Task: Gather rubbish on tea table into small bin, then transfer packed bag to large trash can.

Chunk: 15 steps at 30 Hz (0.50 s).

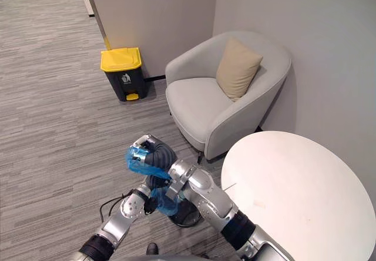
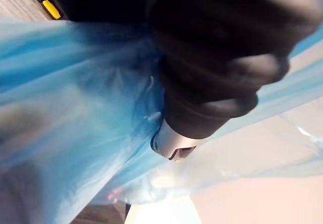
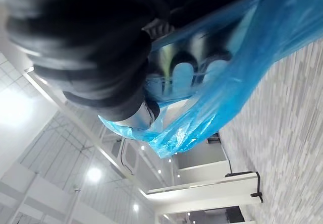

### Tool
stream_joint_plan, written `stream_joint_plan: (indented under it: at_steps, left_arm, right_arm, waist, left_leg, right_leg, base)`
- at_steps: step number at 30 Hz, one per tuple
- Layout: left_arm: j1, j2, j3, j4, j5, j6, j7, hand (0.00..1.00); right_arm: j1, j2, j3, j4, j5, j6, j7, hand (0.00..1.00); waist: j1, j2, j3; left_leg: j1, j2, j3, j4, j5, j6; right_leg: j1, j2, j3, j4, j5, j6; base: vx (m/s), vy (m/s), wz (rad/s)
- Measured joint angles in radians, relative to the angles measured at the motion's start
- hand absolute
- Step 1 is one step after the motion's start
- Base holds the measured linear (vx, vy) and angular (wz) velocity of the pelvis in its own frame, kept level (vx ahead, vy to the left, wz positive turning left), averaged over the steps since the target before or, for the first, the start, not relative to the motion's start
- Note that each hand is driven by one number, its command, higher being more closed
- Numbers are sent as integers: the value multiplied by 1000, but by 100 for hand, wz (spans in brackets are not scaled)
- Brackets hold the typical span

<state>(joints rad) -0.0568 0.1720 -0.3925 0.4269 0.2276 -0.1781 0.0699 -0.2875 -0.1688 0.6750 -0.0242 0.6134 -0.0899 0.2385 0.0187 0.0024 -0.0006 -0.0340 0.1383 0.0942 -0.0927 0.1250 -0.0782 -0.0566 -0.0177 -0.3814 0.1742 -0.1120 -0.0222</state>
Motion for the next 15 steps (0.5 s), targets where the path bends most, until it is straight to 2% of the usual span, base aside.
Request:
stream_joint_plan:
  at_steps: [2,7,15]
  left_arm:
    - [0,-5,16,16,-3,1,0,100]
    - [41,-16,55,17,-56,10,-3,100]
    - [81,-31,161,17,-109,17,-2,100]
  right_arm:
    - [1,0,-8,0,-13,0,1,0]
    - [43,-1,-68,-21,-141,-5,2,0]
    - [138,-31,-148,-39,-353,-47,1,0]
  waist:
    - [-1,0,0]
    - [-1,0,0]
    - [0,-2,2]
  left_leg:
    - [1,0,0,0,0,0]
    - [1,0,0,0,0,0]
    - [1,-1,-1,0,0,0]
  right_leg:
    - [1,0,1,0,0,0]
    - [1,-1,1,0,-2,2]
    - [0,-2,0,2,-6,9]
  base:
    - [0,0,0]
    - [0,0,0]
    - [0,0,0]
